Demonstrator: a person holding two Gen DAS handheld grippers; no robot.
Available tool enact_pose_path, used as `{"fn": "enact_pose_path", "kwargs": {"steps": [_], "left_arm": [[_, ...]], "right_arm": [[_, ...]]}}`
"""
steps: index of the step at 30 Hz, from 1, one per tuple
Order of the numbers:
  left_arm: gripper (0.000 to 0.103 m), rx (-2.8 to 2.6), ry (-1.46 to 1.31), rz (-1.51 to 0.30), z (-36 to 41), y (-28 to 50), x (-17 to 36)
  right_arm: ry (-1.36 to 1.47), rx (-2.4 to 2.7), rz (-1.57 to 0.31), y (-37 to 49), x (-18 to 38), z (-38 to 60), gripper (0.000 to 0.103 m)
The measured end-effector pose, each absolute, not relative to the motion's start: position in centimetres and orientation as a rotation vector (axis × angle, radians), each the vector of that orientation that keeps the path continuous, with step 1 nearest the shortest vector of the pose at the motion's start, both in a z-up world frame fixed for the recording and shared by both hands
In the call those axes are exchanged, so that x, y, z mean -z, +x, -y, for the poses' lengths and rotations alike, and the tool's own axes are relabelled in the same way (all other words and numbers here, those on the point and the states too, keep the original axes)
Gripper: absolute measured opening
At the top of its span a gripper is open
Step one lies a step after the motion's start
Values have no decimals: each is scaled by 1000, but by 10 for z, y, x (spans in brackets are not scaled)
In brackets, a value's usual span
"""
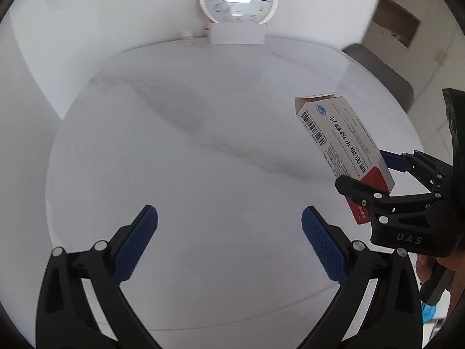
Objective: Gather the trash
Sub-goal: 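Grasp the white-and-red medicine box with the right tool, then carry the medicine box over the bin and release it with the right tool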
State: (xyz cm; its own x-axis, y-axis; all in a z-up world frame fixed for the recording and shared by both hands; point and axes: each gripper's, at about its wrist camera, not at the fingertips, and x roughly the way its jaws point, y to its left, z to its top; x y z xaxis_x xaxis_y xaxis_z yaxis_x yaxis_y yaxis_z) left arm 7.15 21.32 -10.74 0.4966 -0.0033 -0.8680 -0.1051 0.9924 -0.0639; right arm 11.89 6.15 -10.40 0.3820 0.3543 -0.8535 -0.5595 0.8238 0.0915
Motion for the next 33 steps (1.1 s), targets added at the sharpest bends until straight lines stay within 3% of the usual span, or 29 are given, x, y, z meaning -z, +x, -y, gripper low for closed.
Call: {"fn": "enact_pose_path", "kwargs": {"steps": [9, 17, 23, 31, 33], "left_arm": [[95, 290, -5, -1057, 17, -13, 110], [95, 505, 94, -1099, 180, -80, 138], [95, 526, 220, -1144, 251, -110, 157], [95, 493, 330, -1150, 268, -127, 157], [95, 488, 337, -1147, 265, -123, 157]], "right_arm": [[-25, -248, -1027, -47, 96, 206, 82], [121, 76, -1129, -181, 154, 391, 82], [179, 107, -1290, -209, 253, 433, 82], [279, 76, -1445, -192, 358, 436, 82], [301, 56, -1466, -185, 368, 432, 89]]}}
